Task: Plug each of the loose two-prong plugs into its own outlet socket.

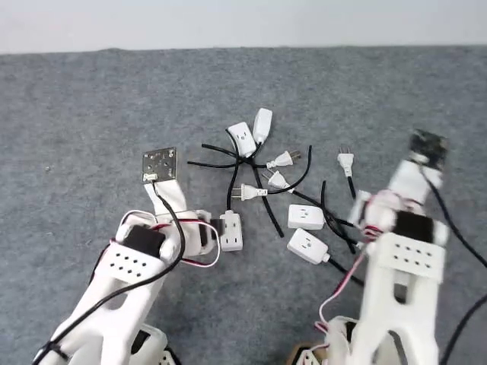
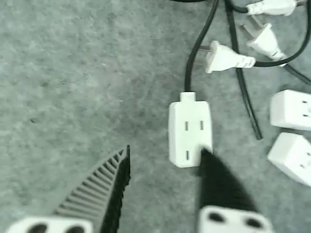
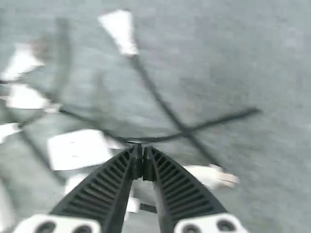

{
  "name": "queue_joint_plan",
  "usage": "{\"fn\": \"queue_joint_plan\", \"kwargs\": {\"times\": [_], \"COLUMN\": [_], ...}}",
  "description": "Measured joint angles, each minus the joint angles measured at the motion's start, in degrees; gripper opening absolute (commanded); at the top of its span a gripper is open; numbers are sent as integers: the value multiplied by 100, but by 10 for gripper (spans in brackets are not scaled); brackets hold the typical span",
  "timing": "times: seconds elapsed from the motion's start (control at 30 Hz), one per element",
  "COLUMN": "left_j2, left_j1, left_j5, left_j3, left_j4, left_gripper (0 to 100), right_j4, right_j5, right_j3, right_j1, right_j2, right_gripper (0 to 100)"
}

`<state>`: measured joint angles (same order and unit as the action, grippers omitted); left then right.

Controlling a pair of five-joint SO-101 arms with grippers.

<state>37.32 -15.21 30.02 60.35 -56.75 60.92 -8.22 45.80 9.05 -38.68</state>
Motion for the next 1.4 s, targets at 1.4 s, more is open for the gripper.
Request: {"fn": "queue_joint_plan", "kwargs": {"times": [1.4], "left_j2": [-79], "left_j1": [1468], "left_j5": [-1134], "left_j3": [1020], "left_j4": [1011], "left_gripper": [15], "right_j4": [-1820], "right_j5": [-3033], "right_j3": [-1758], "right_j1": [-3007], "right_j2": [4325], "right_gripper": [143]}}
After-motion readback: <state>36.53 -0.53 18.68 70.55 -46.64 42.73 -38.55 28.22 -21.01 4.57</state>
